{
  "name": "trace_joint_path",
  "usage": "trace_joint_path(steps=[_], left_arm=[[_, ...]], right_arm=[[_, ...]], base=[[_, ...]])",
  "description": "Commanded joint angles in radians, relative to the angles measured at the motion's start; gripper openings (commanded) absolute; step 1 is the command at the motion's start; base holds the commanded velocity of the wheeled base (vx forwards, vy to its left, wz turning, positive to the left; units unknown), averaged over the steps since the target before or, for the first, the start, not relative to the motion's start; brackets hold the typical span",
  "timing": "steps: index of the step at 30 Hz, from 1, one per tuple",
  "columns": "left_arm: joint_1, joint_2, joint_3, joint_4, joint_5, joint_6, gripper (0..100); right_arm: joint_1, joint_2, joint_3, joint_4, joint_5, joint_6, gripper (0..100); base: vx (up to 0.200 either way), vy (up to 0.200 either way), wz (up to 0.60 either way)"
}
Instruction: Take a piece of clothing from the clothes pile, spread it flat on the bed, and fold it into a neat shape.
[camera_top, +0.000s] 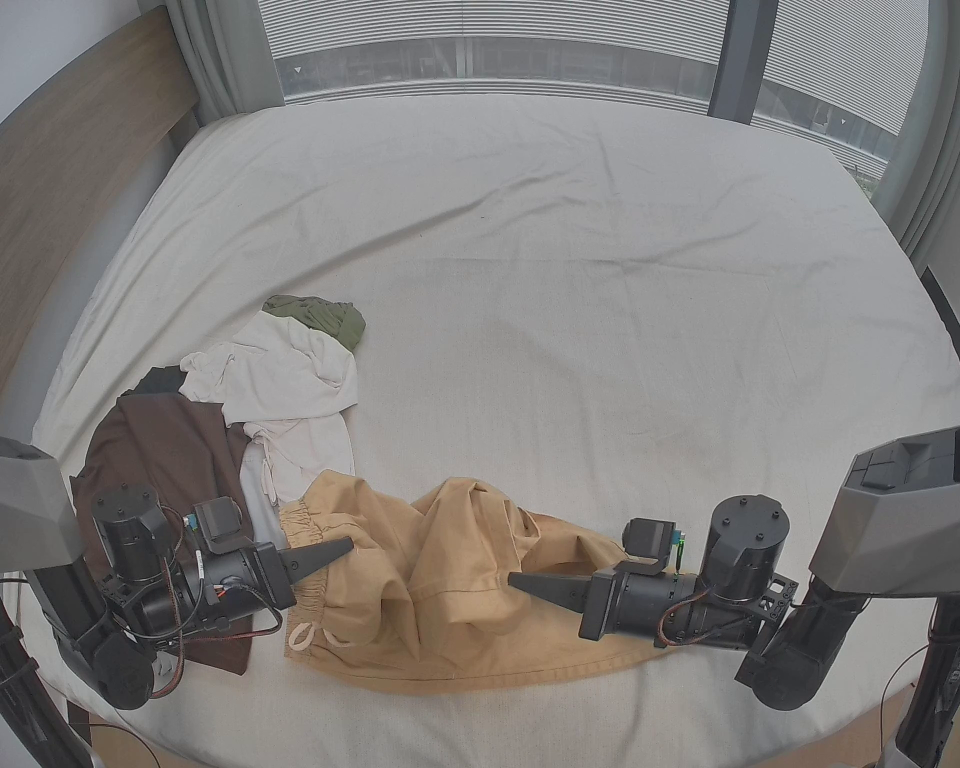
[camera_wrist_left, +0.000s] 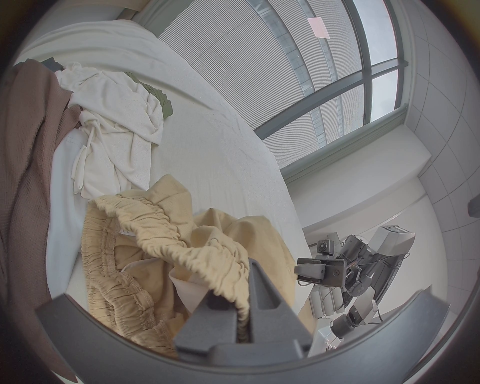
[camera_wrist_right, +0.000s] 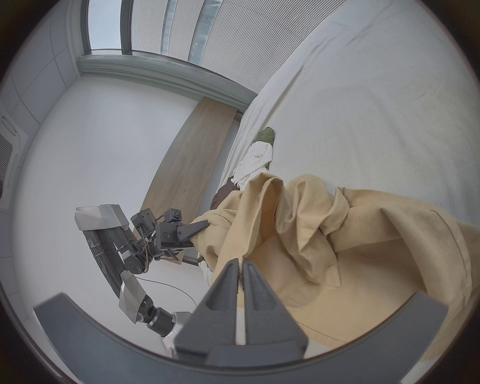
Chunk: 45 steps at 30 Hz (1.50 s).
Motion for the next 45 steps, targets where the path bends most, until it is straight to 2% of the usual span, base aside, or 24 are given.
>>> trace_joint_path(steps=[1,12,22,36,45], left_arm=[[-0.001,0.000,-0.001,0.000,-0.001,0.000,0],[-0.001,-0.003,0.001,0.000,0.001,0.000,0],[-0.001,-0.004,0.001,-0.002,0.001,0.000,0],[-0.001,-0.007,0.001,-0.002,-0.001,-0.001,0],[-0.001,-0.001,0.001,0.000,-0.001,-0.001,0]], right_arm=[[0.002,-0.002,-0.022,0.001,0.000,-0.003,100],[0.030,0.056,-0.143,0.018,-0.008,-0.005,100],[0.025,0.084,-0.281,0.190,-0.009,-0.016,100],[0.031,0.154,-0.332,0.210,-0.009,-0.037,100],[0.088,0.144,-0.358,0.211,-0.009,-0.034,100]], base=[[0.000,0.000,0.00],[0.000,0.000,0.00],[0.000,0.000,0.00],[0.000,0.000,0.00],[0.000,0.000,0.00]])
